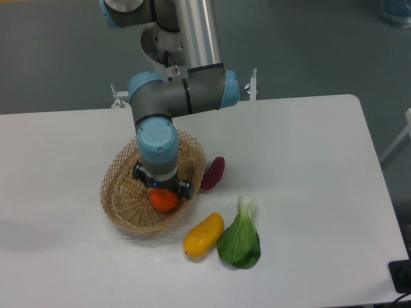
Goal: Pick up the orange from the basket
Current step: 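Lower the gripper onto the orange and close the fingers around it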
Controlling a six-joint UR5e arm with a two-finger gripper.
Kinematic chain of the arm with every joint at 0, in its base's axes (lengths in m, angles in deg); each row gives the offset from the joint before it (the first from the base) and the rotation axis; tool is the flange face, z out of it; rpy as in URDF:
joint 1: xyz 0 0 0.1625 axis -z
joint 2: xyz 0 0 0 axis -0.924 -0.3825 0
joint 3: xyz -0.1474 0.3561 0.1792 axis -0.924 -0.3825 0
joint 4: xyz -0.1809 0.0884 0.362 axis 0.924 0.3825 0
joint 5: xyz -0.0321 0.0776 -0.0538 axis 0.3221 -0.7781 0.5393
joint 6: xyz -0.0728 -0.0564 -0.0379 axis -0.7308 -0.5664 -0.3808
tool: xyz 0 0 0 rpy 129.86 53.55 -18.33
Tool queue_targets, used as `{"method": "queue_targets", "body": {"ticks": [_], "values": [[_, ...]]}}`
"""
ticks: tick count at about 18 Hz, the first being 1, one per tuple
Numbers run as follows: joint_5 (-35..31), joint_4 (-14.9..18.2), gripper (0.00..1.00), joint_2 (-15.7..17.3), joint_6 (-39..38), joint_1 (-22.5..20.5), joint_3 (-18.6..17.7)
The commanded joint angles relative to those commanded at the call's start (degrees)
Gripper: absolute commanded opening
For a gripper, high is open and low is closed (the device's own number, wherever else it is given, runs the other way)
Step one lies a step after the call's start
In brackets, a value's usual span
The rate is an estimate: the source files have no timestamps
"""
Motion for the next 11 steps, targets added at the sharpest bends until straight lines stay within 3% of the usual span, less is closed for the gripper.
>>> {"method": "queue_targets", "body": {"ticks": [1, 4, 11], "values": [[0.0, -0.4, 0.78, 0.0, -0.4, 0.1, 0.0], [0.1, -0.4, 0.56, 0.1, -0.8, 0.2, 0.0], [1.8, 0.3, 0.55, 3.3, -0.5, -0.3, 0.2]]}}
